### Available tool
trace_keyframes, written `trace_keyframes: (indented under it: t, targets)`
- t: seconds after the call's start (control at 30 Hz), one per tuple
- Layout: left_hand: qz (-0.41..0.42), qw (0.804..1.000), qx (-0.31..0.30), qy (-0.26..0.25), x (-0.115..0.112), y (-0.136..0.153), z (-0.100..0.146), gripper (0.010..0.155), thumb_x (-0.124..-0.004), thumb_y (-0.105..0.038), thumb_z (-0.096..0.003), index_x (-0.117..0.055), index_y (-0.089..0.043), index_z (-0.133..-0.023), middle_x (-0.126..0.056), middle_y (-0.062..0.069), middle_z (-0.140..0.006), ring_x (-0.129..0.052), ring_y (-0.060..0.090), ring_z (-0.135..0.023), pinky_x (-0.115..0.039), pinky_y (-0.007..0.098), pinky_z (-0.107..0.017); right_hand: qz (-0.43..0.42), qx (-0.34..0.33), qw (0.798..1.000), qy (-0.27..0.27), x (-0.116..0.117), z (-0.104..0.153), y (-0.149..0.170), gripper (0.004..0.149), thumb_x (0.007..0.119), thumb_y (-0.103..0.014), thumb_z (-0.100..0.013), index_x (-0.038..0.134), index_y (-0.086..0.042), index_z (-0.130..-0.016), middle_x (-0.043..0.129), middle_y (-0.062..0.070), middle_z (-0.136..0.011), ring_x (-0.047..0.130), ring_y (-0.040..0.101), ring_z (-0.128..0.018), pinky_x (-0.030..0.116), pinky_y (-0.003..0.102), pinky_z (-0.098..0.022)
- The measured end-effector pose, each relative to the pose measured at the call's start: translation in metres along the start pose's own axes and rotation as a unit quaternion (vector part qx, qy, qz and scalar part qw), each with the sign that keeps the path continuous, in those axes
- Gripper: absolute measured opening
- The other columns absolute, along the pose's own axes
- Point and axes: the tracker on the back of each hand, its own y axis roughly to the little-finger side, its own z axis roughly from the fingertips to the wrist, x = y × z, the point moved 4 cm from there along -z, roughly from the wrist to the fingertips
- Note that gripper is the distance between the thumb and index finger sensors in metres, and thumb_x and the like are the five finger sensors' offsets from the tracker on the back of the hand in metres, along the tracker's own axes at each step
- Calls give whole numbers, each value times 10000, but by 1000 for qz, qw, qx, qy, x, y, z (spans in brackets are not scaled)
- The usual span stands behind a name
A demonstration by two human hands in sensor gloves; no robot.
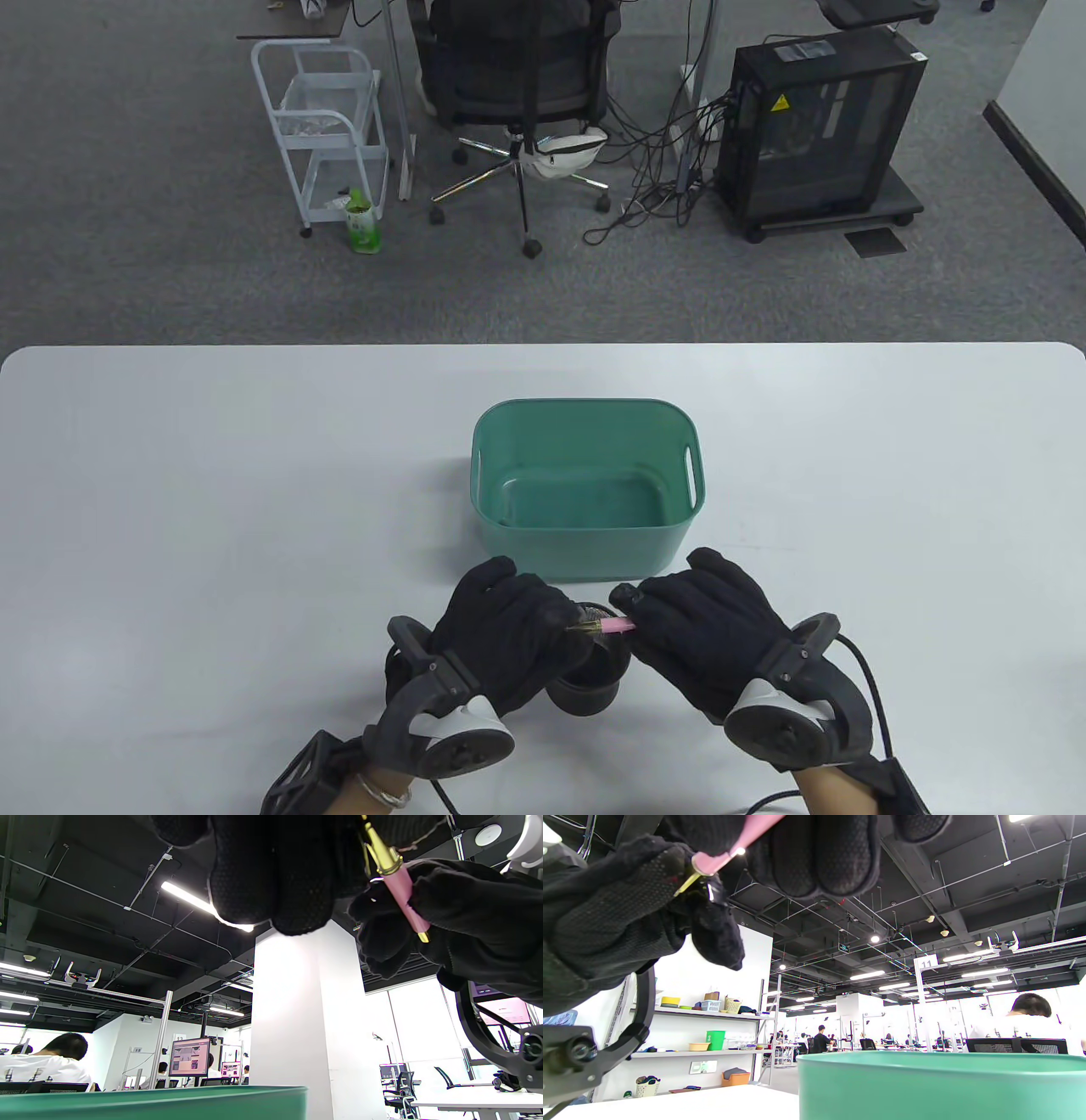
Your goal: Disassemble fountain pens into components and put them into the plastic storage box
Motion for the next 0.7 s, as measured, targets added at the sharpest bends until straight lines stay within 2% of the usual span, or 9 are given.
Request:
trace_keyframes:
  t: [0.33,0.43,0.53,0.6,0.7]
  targets:
    - [2,1000,1,-2,0,1,0,519,-538,-509,-666,-899,-161,-800,-1035,15,-723,-982,245,-687,-627,513,-754,-1,-1,1000,-1,0,0,0,442,697,-488,-558,828,-302,-936,860,-56,-864,872,128,-763,589,486,-781]
    - [3,1000,2,0,0,1,0,546,-537,-540,-662,-860,-158,-880,-1004,32,-810,-949,265,-761,-600,525,-773,-1,0,1000,0,0,0,0,441,696,-488,-558,829,-302,-935,860,-55,-864,872,128,-762,590,485,-781]
    - [-2,1000,0,1,-1,0,1,587,-591,-580,-645,-745,-151,-1014,-925,47,-934,-876,285,-872,-542,547,-809,-1,0,1000,0,0,0,0,442,695,-489,-558,829,-301,-935,860,-55,-864,871,129,-763,589,486,-781]
    - [-6,1000,0,3,-1,-1,1,601,-622,-586,-637,-695,-155,-1051,-893,49,-973,-849,287,-905,-519,552,-822,0,0,1000,0,0,0,0,443,695,-489,-558,829,-300,-935,860,-55,-864,872,129,-762,590,486,-781]
    - [-6,1000,-2,1,-1,-1,1,590,-655,-574,-633,-678,-157,-1050,-883,42,-980,-842,281,-912,-515,550,-826,0,0,1000,-1,0,0,0,441,695,-489,-558,828,-303,-935,860,-54,-864,872,128,-762,590,487,-780]
